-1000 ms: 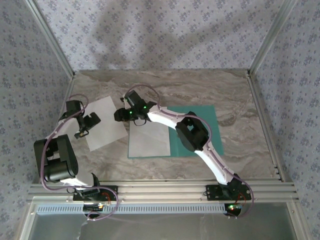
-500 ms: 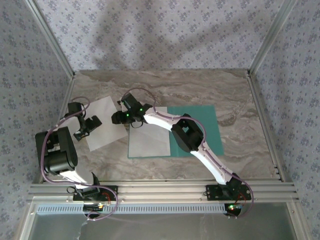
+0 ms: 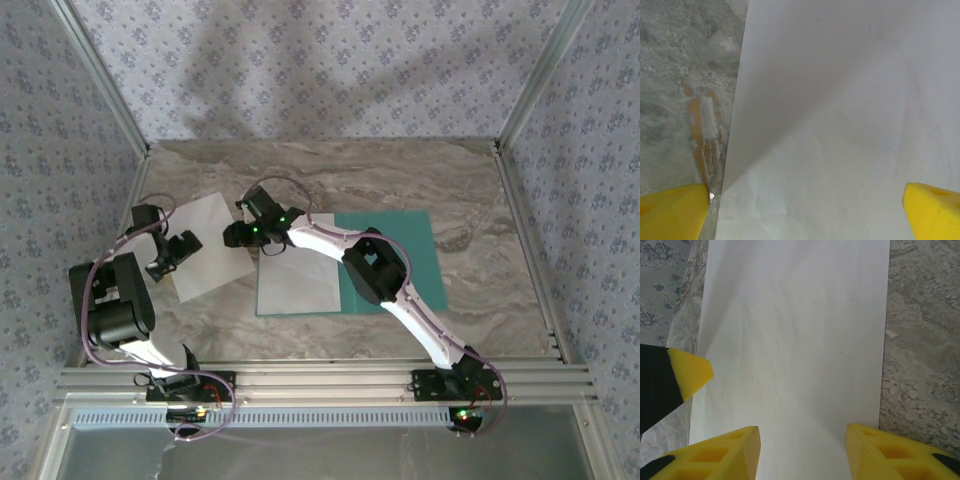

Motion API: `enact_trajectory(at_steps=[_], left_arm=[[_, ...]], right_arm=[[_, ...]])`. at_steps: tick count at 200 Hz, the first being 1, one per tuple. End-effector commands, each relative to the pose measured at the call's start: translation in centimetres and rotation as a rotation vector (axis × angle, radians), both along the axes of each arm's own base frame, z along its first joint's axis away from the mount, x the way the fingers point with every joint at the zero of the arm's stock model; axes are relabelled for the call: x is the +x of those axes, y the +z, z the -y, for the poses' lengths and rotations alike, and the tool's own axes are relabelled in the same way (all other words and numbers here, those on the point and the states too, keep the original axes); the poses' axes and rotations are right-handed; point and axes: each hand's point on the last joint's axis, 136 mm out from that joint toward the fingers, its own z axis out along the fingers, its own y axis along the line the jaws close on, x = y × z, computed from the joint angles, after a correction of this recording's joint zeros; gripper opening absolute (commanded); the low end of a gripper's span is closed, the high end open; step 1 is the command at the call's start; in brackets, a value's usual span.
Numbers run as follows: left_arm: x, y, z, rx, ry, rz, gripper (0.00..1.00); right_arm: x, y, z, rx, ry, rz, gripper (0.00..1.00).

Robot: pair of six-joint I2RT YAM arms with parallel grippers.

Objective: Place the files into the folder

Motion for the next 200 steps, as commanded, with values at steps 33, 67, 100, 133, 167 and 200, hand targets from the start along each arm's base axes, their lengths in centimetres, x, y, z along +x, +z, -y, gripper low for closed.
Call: enact_trajectory(at_steps=[33, 67, 100, 133, 167, 200], left_arm=[[1.5, 1.2, 1.4, -0.071, -0.044, 0.074, 0.99], [1.6, 1.6, 1.7, -0.081, -0.051, 0.092, 0.99], [1.5, 2.1, 1.8, -0.083, -0.054, 0.108, 0.98], [1.4, 2.2, 1.8, -0.079, -0.054, 0.106, 0.98], [1.2, 2.0, 1.5, -0.068, -0.047, 0.089, 0.98], [0.7, 2.0, 0.6, -0.01, -0.029, 0.067, 0.99]], right_arm=[[-1.4, -2.3, -0.2, -0.014, 0.013, -0.072, 0.49], [-1.7, -2.8, -0.3, -0.007, 0.011, -0.09, 0.49], [-1.9, -3.0, -0.1, -0.012, 0.012, -0.102, 0.49], [-1.9, -3.0, -0.1, -0.009, 0.011, -0.108, 0.49], [-1.8, -2.9, 0.0, -0.007, 0.01, -0.112, 0.49], [-1.9, -2.9, 0.1, -0.008, 0.011, -0.115, 0.49]])
